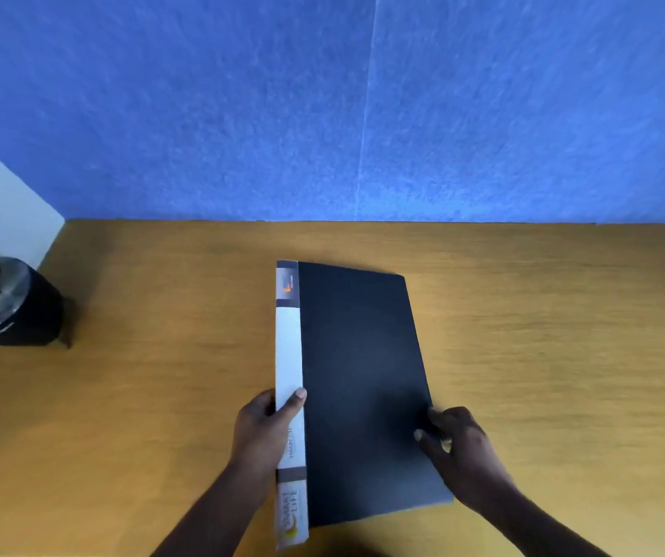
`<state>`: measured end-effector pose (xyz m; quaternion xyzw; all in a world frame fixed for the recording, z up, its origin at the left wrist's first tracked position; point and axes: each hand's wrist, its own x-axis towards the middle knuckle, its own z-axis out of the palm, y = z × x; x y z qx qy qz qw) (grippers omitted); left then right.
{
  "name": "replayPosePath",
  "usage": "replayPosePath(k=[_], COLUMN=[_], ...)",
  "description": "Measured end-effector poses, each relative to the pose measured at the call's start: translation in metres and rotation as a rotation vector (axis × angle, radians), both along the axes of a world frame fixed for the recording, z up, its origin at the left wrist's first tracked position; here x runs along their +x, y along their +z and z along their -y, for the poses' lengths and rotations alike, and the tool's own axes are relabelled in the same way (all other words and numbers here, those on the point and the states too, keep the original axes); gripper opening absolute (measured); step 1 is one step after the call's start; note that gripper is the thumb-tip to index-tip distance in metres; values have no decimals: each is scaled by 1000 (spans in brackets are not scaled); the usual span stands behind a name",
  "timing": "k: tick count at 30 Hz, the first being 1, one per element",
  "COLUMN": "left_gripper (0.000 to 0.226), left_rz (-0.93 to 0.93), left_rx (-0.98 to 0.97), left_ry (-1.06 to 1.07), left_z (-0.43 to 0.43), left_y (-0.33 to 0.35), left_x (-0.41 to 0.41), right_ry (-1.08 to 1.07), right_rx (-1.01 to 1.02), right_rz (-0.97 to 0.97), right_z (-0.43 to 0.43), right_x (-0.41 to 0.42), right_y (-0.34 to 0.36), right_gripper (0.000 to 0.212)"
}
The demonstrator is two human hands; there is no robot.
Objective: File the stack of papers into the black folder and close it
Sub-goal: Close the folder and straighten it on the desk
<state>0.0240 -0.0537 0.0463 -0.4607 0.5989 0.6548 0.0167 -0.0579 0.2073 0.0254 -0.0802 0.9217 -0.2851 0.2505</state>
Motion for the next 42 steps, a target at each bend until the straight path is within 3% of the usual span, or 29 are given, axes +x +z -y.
replayPosePath(k=[7, 11, 15, 23, 28, 39, 42], left_gripper=[19, 20, 24, 13, 27, 35, 41], left_rz=[-164, -225, -221, -132, 0, 145, 188], left_rx=[156, 212, 142, -191, -387, -637, -806], left_ry=[41, 60, 79, -6, -60, -210, -259], left_z=[10, 33, 67, 155, 201, 234, 235], left_y=[31, 45, 46, 32, 3, -37, -43], left_x=[-7, -8, -10, -22, -25, -31, -31], right_ry=[-547, -543, -498, -420, -392, -462, -425], right_rx=[-467, -620, -737, -631, -539, -379, -339], right_rz=[334, 334, 311, 240, 275, 220, 185], right_z=[20, 39, 69, 155, 199, 244, 247], right_x=[-31, -46, -57, -81, -89, -97, -97], right_y=[25, 51, 69, 57, 31, -15, -18], right_gripper=[27, 26, 23, 21, 16, 19, 22])
